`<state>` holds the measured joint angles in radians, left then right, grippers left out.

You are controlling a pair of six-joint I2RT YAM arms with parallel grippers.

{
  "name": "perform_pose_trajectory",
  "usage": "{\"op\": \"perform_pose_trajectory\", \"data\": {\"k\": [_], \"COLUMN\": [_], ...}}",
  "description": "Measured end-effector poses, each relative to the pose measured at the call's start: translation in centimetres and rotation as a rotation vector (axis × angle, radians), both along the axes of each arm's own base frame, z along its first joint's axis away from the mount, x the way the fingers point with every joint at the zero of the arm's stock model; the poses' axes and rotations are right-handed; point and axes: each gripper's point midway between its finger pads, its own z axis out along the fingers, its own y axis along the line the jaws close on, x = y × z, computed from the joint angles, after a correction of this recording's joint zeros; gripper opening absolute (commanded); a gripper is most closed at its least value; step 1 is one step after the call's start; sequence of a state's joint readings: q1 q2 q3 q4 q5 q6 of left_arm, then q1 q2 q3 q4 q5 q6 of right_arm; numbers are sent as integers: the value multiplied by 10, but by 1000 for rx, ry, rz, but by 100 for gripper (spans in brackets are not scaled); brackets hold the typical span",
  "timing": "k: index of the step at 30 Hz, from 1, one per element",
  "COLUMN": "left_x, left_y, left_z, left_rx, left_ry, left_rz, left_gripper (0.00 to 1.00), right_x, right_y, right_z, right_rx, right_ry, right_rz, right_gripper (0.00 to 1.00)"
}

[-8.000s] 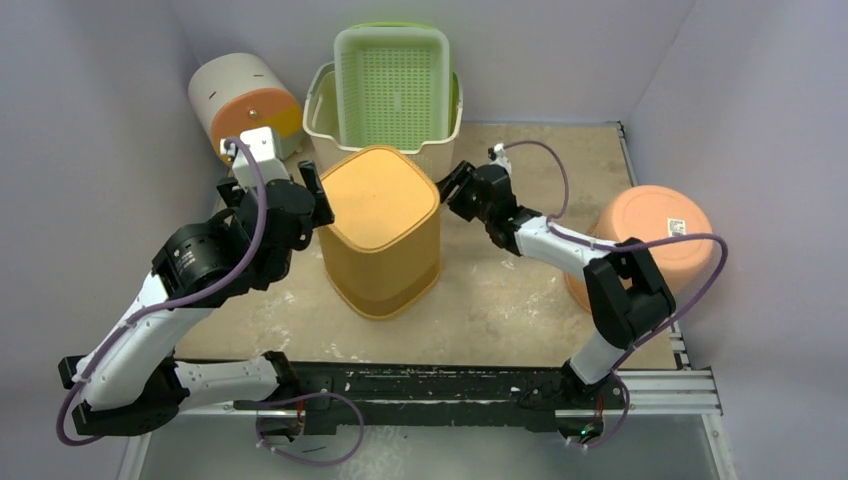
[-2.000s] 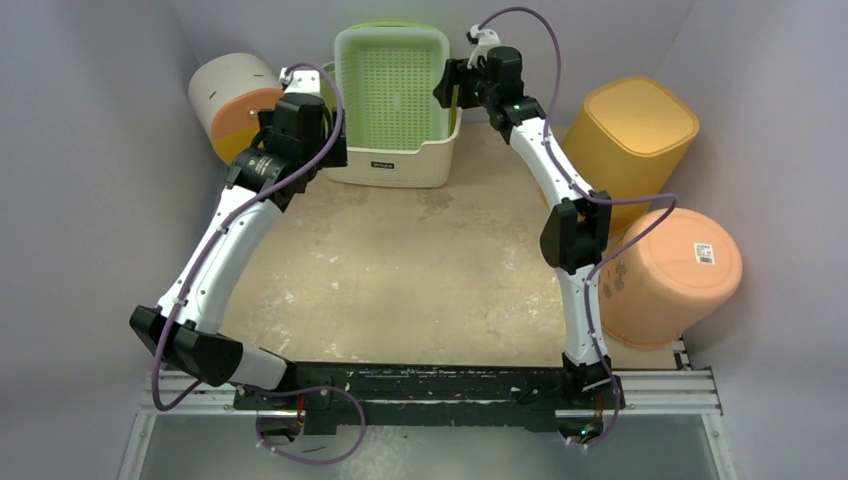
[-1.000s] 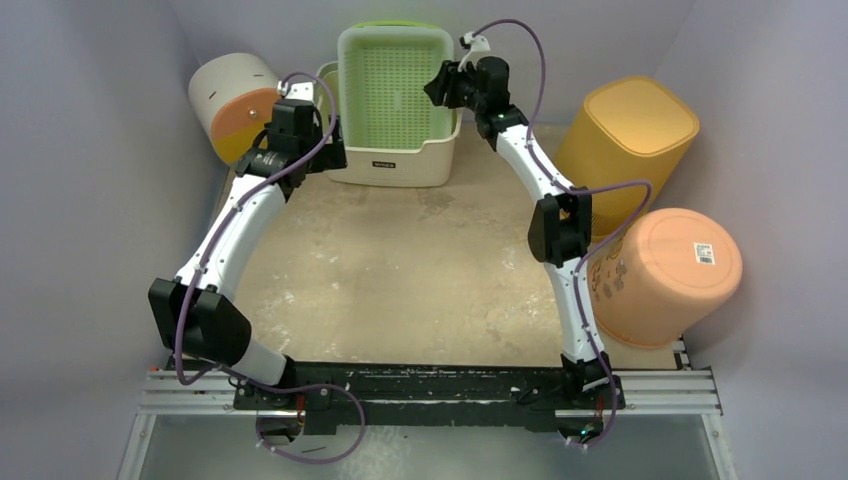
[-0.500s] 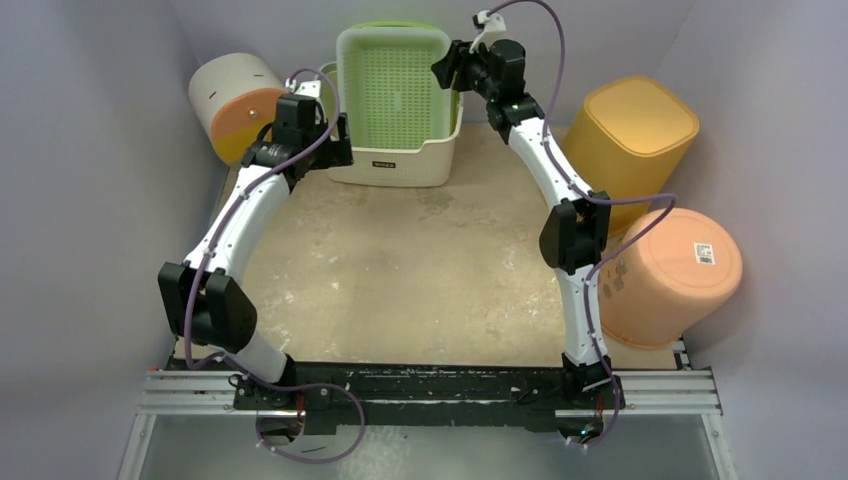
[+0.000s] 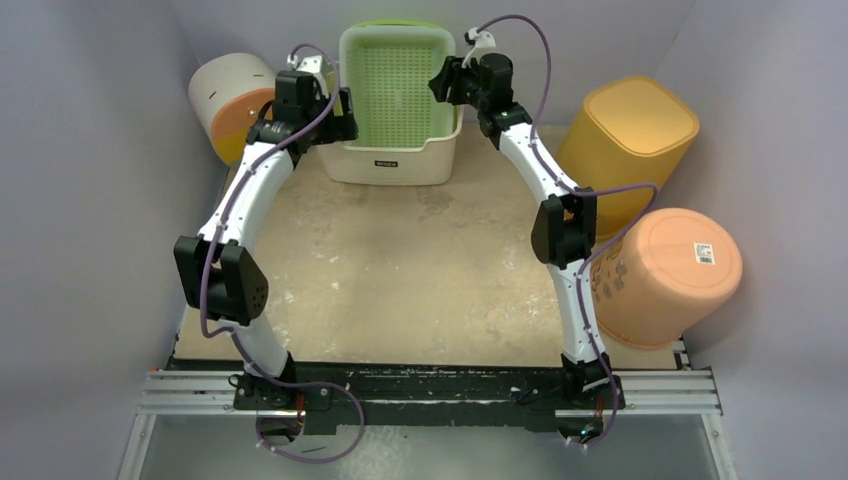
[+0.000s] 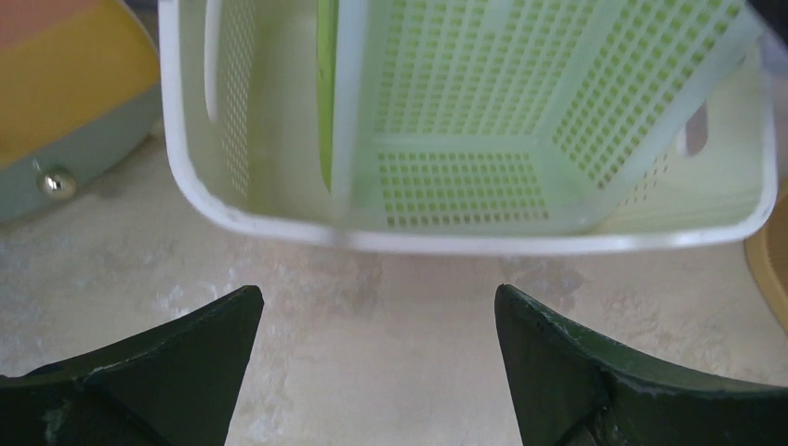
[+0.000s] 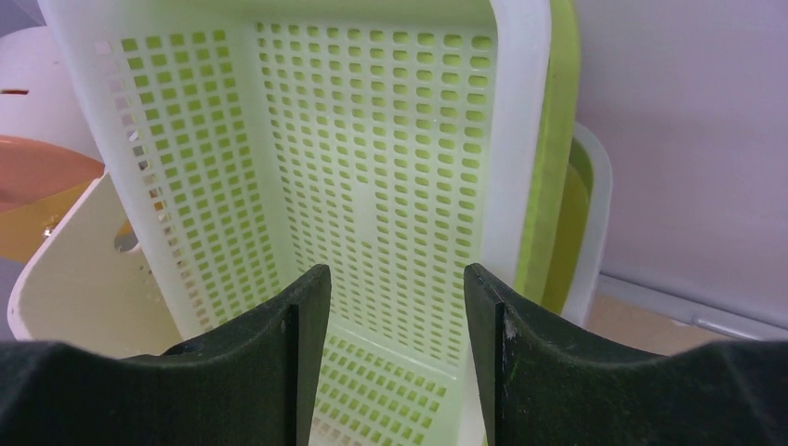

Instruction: Turn the large container upside down

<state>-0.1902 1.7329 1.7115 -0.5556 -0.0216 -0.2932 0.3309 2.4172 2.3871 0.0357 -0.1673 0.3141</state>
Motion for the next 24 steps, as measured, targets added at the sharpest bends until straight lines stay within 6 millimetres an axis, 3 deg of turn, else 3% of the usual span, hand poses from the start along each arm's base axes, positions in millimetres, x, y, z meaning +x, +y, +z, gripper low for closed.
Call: {"op": "perform_pose_trajectory", "data": {"k": [5,10,13,17,21,24], "left_x": [50,91,107,121,130,137], "left_y": [7,6,-1,-10,-10,-10], "left_z": [20,8,-9,-31,-42,-44], "left_rx": [-37,-56,-61,-77,-75,-72], "left_ry": [-110,-155,-148,-136,-130,-143], "left_rz": [11,-13,-53,-85,-84,-79], "left_gripper": [89,85,82,79,76,69], "right_x": [-4,-18,-30,-47,-69,-82], "right_y": [-2,-13,-19,-27,-35,-43], "right_z": [-6,0,22,67,108,127], "right_rx": [-4,-17,-10,5,3,-7], "right_ry": [11,29,13,-45,-110,-141], "right_rz": [-5,-22,-25,-24,-21,-27], "right_gripper": [57,57,57,58,59,59]}}
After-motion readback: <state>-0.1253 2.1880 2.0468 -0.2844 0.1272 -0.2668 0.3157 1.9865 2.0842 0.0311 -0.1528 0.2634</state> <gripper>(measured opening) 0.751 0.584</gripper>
